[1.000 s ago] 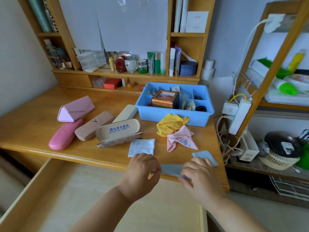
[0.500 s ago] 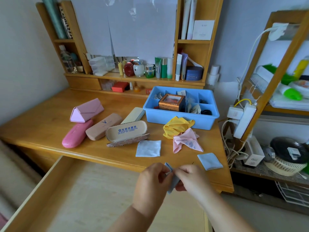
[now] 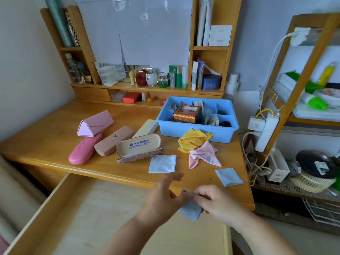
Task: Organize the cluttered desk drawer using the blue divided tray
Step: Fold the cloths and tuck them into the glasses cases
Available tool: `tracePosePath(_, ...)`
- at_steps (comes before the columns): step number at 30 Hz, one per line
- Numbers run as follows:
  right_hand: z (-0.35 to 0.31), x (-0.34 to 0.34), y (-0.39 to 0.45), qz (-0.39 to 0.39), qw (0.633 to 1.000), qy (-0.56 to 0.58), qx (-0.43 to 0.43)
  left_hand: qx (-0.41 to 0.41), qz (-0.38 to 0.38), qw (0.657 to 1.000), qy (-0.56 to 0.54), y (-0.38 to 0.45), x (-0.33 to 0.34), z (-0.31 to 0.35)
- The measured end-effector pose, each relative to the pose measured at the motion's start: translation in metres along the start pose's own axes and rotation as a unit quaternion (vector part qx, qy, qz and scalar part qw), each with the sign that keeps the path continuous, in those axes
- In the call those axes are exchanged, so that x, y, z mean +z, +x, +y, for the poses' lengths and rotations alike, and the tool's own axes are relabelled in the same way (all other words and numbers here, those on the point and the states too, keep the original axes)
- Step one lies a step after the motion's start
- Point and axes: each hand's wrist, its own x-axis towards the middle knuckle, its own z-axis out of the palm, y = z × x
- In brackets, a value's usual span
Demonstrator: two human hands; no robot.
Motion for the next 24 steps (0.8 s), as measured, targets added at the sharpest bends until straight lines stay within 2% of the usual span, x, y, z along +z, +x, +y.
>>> tracePosePath(3, 0.005, -0.011, -0.009, 0.019, 0.999, -0.05, -0.006, -0.052, -0.109, 0.992, -0.031, 0.006, 0.002, 0.006)
tracePosePath(6, 0.011, -0.027, -0.017, 0.071, 0.997, 0.007, 0.007, -0.053, -0.1, 0.989, -0.094, 0.012, 0.016, 0.015)
tracePosePath(8, 0.017, -0.041, -0.021, 0.138, 0.989, 0.042, -0.015, -0.018, -0.061, 0.993, -0.095, 0.019, 0.029, 0.018)
tracePosePath(10, 0.024, -0.056, -0.021, 0.186, 0.981, 0.025, -0.053, 0.036, -0.028, 0.996, -0.07, 0.028, 0.042, 0.024)
tracePosePath(14, 0.041, -0.084, -0.012, 0.197, 0.975, 0.024, -0.103, 0.179, -0.014, 0.983, 0.041, 0.05, 0.066, 0.029)
tracePosePath(18, 0.064, -0.099, 0.001, 0.24, 0.961, -0.068, -0.118, 0.245, 0.02, 0.962, 0.119, 0.069, 0.091, 0.025)
tracePosePath(21, 0.083, -0.096, 0.005, 0.228, 0.958, -0.132, -0.113, 0.237, -0.004, 0.962, 0.136, 0.074, 0.104, 0.018)
tracePosePath(24, 0.097, -0.089, 0.007, 0.21, 0.949, -0.213, -0.101, 0.287, -0.053, 0.932, 0.216, 0.072, 0.109, 0.008)
